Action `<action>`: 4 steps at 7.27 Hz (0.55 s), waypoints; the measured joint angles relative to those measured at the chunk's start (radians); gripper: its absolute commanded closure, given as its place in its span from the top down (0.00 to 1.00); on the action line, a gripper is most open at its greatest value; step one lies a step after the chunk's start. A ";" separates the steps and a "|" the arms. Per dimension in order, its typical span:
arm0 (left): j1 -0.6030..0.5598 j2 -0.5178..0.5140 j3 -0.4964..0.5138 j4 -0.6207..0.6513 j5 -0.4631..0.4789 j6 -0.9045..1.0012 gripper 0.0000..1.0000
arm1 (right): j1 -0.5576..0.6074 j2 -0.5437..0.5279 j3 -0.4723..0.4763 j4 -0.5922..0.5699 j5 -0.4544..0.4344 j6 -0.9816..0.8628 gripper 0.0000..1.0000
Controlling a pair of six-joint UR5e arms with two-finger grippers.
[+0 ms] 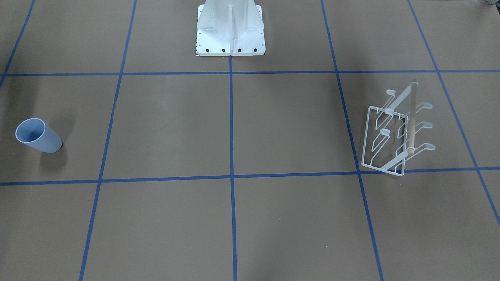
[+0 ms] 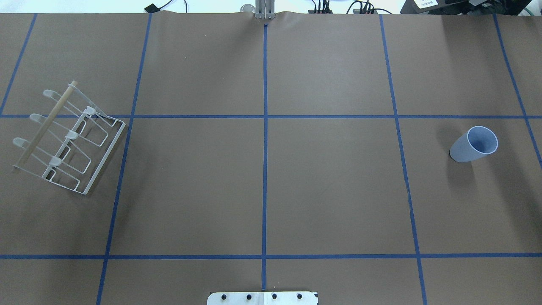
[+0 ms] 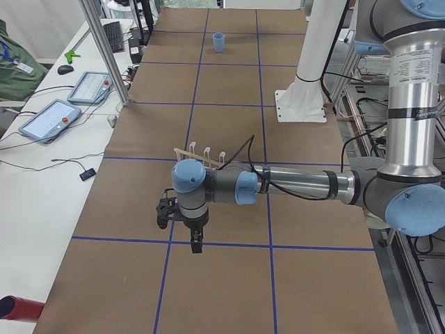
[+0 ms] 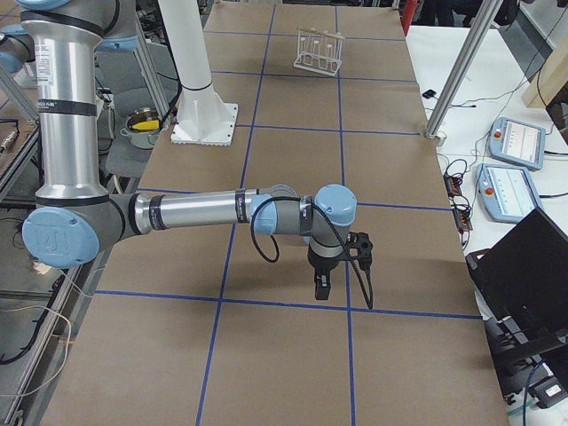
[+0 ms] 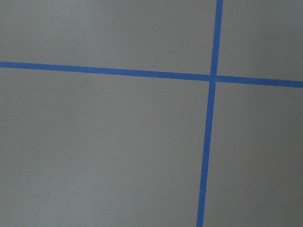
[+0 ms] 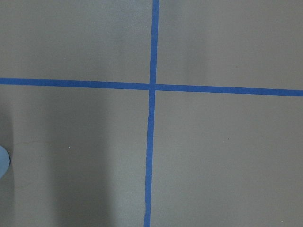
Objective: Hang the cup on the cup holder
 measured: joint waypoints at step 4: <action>0.000 -0.004 -0.004 -0.003 0.000 -0.001 0.99 | 0.000 -0.012 -0.001 0.054 -0.008 -0.016 1.00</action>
